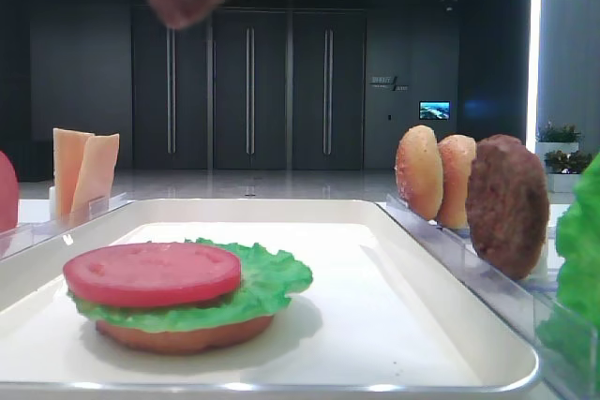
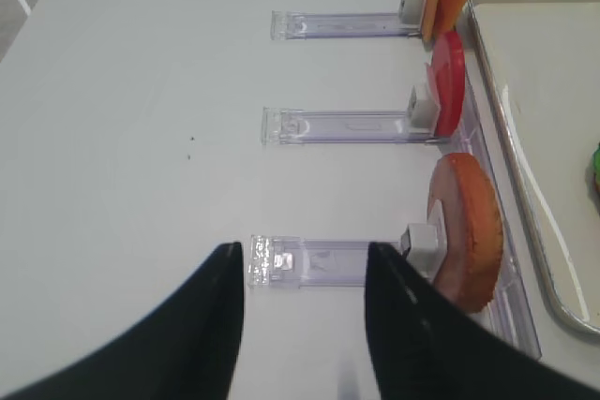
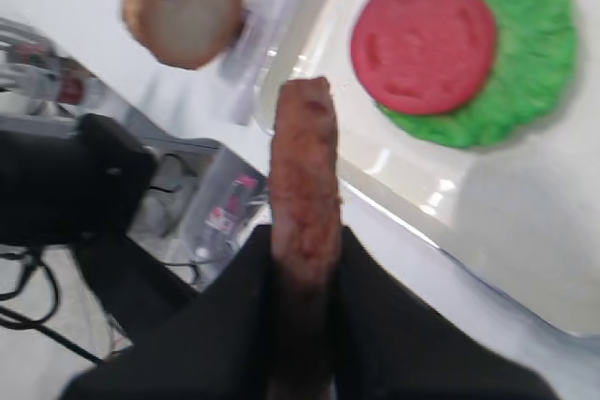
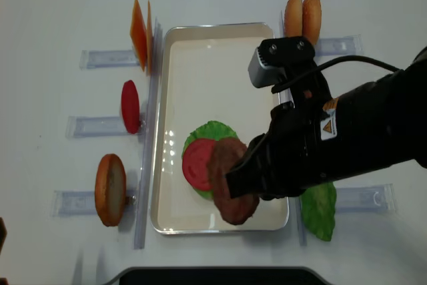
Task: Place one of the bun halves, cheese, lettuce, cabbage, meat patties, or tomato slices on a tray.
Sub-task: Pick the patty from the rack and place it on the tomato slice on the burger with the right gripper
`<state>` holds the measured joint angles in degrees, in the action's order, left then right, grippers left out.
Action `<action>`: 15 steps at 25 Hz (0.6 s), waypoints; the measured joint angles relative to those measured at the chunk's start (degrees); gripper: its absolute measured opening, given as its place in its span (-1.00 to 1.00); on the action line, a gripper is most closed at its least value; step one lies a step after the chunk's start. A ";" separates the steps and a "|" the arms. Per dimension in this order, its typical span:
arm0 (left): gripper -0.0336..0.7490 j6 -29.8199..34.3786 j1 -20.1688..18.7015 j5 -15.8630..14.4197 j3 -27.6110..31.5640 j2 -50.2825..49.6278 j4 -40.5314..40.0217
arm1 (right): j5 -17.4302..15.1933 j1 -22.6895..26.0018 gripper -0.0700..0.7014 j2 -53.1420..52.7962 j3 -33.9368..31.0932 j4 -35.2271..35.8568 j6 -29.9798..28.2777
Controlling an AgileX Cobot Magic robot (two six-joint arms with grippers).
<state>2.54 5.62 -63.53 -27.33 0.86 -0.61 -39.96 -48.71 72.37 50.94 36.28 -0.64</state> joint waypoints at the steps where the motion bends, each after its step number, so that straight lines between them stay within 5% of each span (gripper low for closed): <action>1: -0.08 0.00 0.00 0.00 0.00 0.00 0.00 | 1.02 1.50 -0.54 0.00 -1.38 6.39 -7.63; 5: -0.08 0.00 0.00 0.00 0.00 0.00 0.00 | 2.07 9.30 -0.54 0.00 -8.61 37.31 -36.36; 8: -0.08 0.00 0.00 0.00 0.00 0.00 0.00 | -3.24 15.42 -0.54 1.25 -13.91 55.36 -54.65; 11: -0.08 0.00 0.00 0.00 0.00 0.00 0.00 | -10.00 19.74 -0.54 4.67 -16.35 63.51 -62.76; 15: -0.08 0.00 0.00 0.00 0.00 0.00 0.00 | -13.27 20.72 -0.54 8.92 -16.47 66.04 -67.43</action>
<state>2.54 5.62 -63.53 -27.33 0.86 -0.61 -53.24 -27.98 81.29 34.48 102.32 -68.07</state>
